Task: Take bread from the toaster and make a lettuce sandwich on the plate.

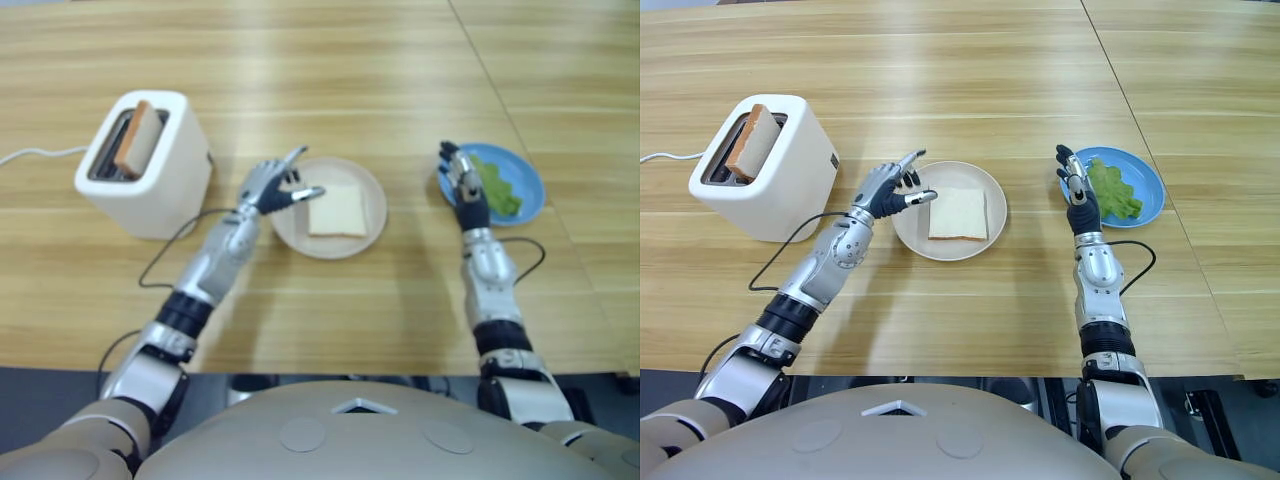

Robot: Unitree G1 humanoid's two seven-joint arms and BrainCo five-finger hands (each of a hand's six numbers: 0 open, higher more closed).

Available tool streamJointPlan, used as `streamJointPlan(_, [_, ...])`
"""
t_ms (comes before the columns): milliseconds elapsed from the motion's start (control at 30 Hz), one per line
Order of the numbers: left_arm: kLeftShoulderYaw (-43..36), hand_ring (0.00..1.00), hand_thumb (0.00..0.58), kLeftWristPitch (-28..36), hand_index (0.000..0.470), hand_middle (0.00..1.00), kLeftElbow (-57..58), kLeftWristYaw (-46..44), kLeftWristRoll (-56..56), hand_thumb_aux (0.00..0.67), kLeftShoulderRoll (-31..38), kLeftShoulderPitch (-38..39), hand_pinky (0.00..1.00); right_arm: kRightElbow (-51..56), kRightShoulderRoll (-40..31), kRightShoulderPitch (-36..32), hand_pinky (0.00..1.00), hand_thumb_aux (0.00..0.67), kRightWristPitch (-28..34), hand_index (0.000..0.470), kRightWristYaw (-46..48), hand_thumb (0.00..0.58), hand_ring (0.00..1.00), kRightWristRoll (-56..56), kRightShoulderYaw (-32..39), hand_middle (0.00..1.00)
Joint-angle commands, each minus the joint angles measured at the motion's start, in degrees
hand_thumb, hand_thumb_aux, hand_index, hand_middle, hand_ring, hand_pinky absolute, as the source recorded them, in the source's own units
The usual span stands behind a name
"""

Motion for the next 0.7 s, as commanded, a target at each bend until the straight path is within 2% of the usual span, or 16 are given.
streamJointPlan(33, [1.4,0.0,0.0,1.18,0.0,0.0,-3.54,7.14,5.89,0.0,1.65,0.91,0.0,-6.7,-1.79,1.45,0.0,0.0,2.04,0.0,-0.05,0.0,0.0,-0.97,-0.35,0.0])
streamJointPlan(133, [2.4,0.0,0.0,1.7,0.0,0.0,-5.18,9.17,6.78,0.0,1.74,1.81,0.0,-10.07,-7.14,2.14,0.0,0.0,1.22,0.0,-3.4,0.0,0.0,-8.63,-1.82,0.0])
streamJointPlan(233, [2.49,0.0,0.0,1.5,0.0,0.0,-4.63,9.3,6.39,0.0,1.51,2.25,0.0,-7.4,-17.53,0.94,0.0,0.0,2.3,0.0,-13.52,0.0,0.0,-24.5,-2.63,0.0])
streamJointPlan(333, [2.76,0.0,0.0,0.53,0.0,0.0,-3.2,8.71,3.84,0.0,0.59,2.52,0.0,1.83,-29.95,-2.92,0.0,0.0,7.11,0.0,-25.9,0.0,0.0,-41.06,2.81,0.0])
streamJointPlan(433, [2.92,0.0,0.0,0.22,0.0,0.0,-2.39,8.58,2.72,0.0,-0.01,2.76,0.0,14.52,-37.35,-10.38,0.0,0.0,9.66,0.0,-32.7,0.0,0.0,-51.11,10.96,0.0])
streamJointPlan(567, [3.35,0.0,0.0,1.16,0.0,0.0,-1.19,9.01,2.93,0.0,-0.39,2.68,0.0,30.81,-39.81,-21.57,0.0,0.0,14.4,0.0,-38.13,0.0,0.0,-62.18,23.74,0.0])
streamJointPlan(700, [3.24,0.0,0.0,0.84,0.0,0.0,-0.12,8.85,2.59,0.0,-0.58,2.28,0.0,39.95,-36.98,-27.58,0.0,0.0,18.19,0.0,-40.2,0.0,0.0,-68.16,33.85,0.0])
